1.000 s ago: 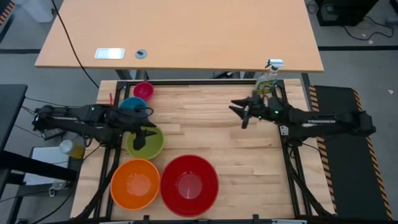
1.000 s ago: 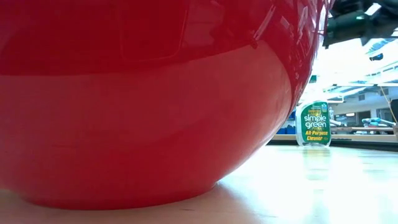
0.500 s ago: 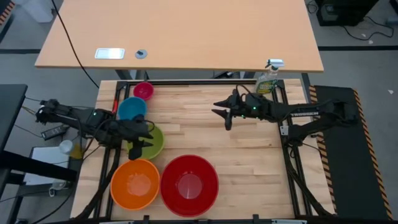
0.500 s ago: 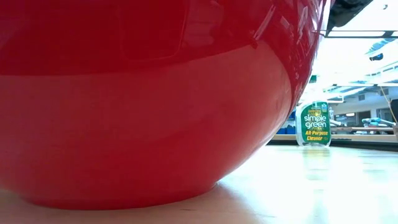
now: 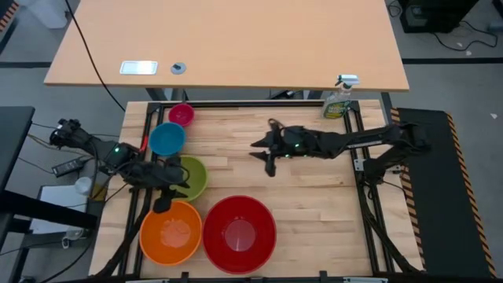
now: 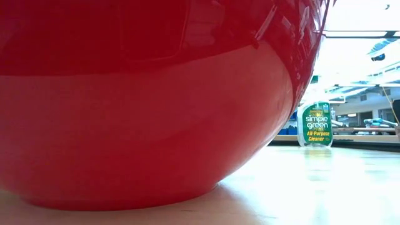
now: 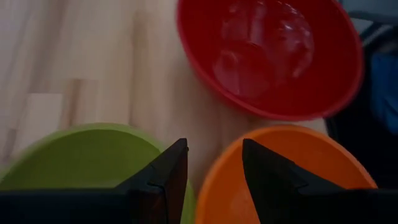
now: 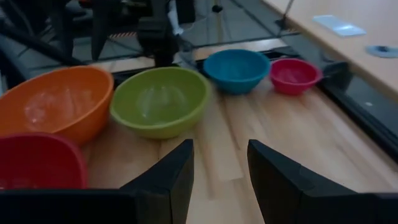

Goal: Nest bowls inside each other
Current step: Stack the orange bowl on the red bowl

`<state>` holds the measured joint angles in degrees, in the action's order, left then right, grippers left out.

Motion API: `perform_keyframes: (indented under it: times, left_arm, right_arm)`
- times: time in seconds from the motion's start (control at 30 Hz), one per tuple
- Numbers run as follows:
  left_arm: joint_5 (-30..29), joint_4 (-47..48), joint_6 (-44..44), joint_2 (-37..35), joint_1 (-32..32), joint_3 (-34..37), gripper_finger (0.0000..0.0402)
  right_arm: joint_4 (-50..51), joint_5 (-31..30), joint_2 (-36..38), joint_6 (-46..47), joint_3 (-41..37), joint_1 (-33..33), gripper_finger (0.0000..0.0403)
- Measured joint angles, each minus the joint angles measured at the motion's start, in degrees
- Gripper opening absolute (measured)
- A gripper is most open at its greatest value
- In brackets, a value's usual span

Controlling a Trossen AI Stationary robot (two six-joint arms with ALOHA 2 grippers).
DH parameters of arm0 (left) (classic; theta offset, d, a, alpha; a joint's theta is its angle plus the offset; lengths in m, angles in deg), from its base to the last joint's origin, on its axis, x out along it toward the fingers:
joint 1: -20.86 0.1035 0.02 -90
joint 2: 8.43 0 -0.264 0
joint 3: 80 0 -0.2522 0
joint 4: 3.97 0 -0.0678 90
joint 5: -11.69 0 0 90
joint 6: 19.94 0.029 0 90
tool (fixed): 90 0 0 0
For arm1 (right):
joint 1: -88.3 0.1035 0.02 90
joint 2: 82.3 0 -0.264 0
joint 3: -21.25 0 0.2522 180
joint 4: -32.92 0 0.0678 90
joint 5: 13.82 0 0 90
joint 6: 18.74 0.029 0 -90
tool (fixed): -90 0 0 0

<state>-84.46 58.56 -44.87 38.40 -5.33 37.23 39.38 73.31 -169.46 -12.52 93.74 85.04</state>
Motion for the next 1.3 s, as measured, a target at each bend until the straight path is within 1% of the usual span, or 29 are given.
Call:
perform_keyframes:
  times: [0.07,0.2,0.3,0.57,0.73,0.9,1.07,1.17,1.3]
  left_arm:
    - [1.4,0.0,-0.4,0.0,-1.0,0.0,0.0155]
    - [3.7,0.3,-4.2,0.0,-3.6,0.0,0.0155]
    - [3.9,1.0,-6.7,0.1,-6.7,0.0,0.0155]
    - [3.3,1.1,-12.8,0.5,-13.3,0.0,0.0155]
    - [3.4,1.0,-17.7,3.5,-18.0,0.0,0.0155]
    - [3.5,1.1,-20.1,8.5,-21.2,0.0,0.0155]
    - [6.2,1.1,-21.1,12.4,-23.1,0.0,0.0155]
    - [6.9,1.2,-22.9,13.4,-24.4,0.0,0.0155]
    - [7.2,1.2,-24.8,12.7,-26.0,0.0,0.0155]
  right_arm:
    - [2.2,0.0,-3.0,-0.1,4.4,1.5,0.0158]
    - [6.5,0.0,-9.6,-0.4,12.9,4.4,0.0158]
    - [8.3,-0.1,-13.8,-0.4,18.1,6.1,0.0158]
    - [10.0,-0.4,-22.1,1.4,27.3,10.5,0.0158]
    - [11.9,-0.4,-28.0,1.7,34.0,12.7,0.0158]
    - [15.6,-0.2,-34.5,1.2,44.0,13.9,0.0158]
    - [18.8,0.1,-42.1,1.2,54.4,14.2,0.0158]
    - [20.2,1.9,-47.3,2.6,61.1,14.1,0.0158]
    - [23.2,4.0,-53.9,4.6,69.8,14.1,0.0158]
